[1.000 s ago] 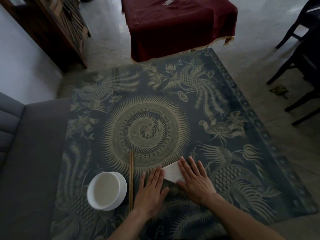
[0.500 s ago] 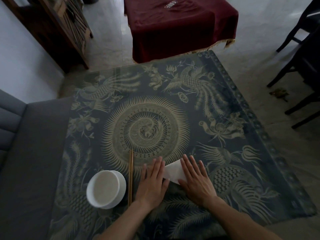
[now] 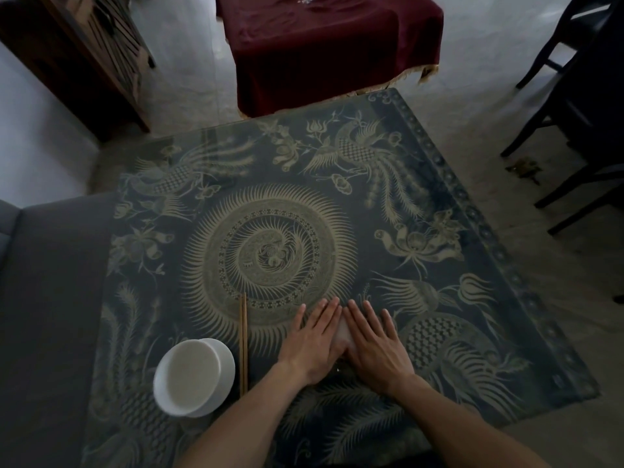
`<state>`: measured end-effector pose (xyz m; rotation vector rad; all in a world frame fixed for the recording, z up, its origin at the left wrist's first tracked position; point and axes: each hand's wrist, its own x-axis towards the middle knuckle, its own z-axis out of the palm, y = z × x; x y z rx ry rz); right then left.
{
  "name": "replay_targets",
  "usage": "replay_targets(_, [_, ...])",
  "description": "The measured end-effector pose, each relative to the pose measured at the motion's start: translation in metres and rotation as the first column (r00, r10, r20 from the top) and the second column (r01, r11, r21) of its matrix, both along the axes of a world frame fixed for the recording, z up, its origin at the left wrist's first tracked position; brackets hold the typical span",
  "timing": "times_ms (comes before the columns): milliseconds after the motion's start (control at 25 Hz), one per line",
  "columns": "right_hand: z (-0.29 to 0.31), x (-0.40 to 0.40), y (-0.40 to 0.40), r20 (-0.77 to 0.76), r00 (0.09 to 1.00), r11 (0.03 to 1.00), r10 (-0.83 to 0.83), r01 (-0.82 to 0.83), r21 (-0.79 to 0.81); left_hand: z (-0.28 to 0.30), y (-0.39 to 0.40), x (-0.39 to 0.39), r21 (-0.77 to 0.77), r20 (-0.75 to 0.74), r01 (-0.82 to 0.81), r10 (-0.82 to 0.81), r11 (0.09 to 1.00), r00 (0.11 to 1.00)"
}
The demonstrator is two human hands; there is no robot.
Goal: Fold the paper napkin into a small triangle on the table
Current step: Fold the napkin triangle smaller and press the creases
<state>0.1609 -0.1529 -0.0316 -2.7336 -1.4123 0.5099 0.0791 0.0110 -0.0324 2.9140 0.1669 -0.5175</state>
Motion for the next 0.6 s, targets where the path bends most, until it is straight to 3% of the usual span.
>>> replay_targets(600, [0.000,-0.027,-0.049,0.059,0.998,0.998,0.026,-0.029,0.052,0.002,-0.001,0.002,-0.046,-0.029,-0.016,0.015,0.999,0.999])
